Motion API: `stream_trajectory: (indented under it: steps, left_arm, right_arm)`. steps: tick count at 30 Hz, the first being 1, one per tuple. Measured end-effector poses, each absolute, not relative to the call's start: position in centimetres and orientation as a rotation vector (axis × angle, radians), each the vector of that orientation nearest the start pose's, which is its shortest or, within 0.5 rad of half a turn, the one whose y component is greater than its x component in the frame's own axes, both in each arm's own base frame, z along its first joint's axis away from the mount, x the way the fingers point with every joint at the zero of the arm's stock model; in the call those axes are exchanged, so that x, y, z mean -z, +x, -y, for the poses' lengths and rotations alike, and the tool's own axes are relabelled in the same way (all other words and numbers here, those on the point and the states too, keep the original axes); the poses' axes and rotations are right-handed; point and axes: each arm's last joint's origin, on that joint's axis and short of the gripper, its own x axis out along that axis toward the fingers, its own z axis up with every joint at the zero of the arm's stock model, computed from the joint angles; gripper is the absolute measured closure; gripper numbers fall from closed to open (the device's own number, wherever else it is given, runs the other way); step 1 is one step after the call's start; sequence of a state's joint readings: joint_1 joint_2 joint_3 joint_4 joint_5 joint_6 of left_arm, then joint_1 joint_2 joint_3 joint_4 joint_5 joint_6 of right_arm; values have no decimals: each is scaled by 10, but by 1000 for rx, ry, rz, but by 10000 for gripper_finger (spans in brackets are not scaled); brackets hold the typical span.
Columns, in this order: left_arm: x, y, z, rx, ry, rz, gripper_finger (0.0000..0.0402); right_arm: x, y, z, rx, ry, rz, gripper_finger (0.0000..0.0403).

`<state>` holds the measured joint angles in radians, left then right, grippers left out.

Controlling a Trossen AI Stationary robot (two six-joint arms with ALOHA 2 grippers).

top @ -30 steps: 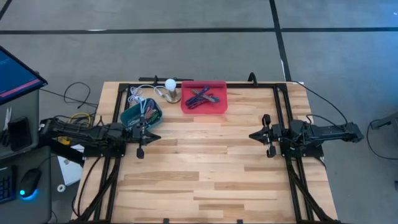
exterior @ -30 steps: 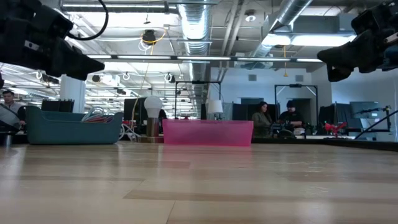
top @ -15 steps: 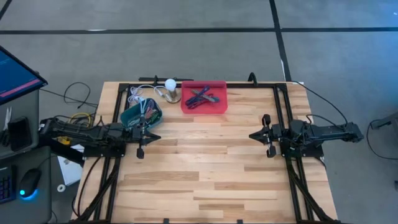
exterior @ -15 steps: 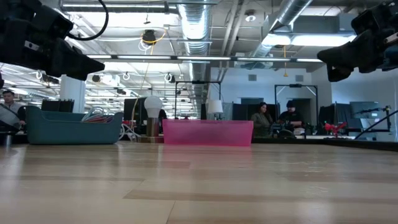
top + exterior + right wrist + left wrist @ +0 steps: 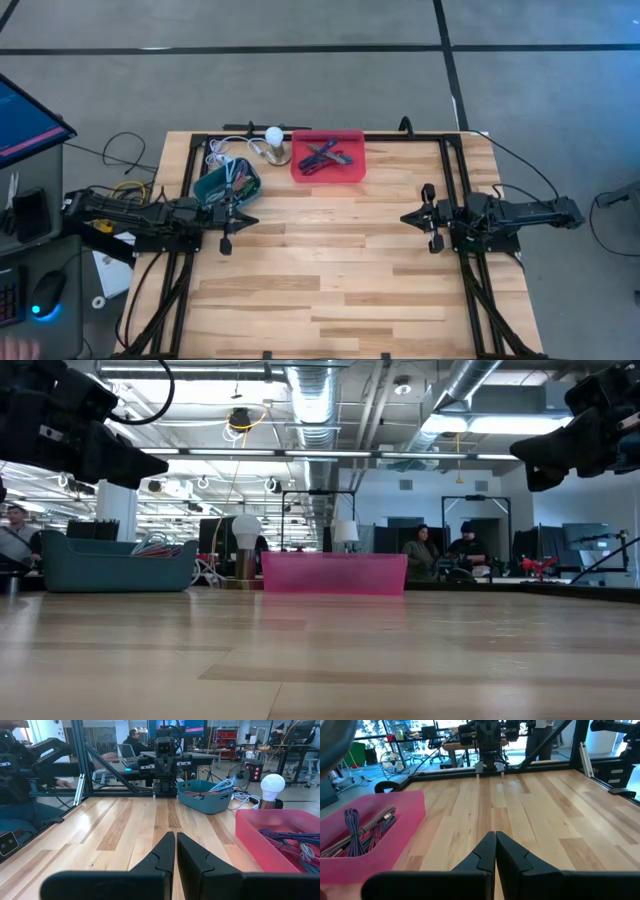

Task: Pick & Place USB Port
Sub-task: Return to Home Position

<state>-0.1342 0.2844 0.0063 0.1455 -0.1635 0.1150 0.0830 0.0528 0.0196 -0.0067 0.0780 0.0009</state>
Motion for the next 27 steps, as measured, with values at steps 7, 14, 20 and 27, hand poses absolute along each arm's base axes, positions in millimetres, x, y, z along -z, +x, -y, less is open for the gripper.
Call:
stream_trajectory:
  steps: [7,14,20,27]
  left_arm:
    - [-156,114,11,-22,134,-128,391]
    - [-156,114,11,-22,133,-125,391]
    - [-156,114,11,-22,133,-121,390]
    - [-156,114,11,-22,133,-120,391]
  right_arm:
    - [-165,100,-6,-5,-2,-40,392]
    - [-165,100,-6,-5,-2,-40,392]
    - [-165,100,-6,-5,-3,-40,392]
    - [-165,100,-6,-5,-3,-41,392]
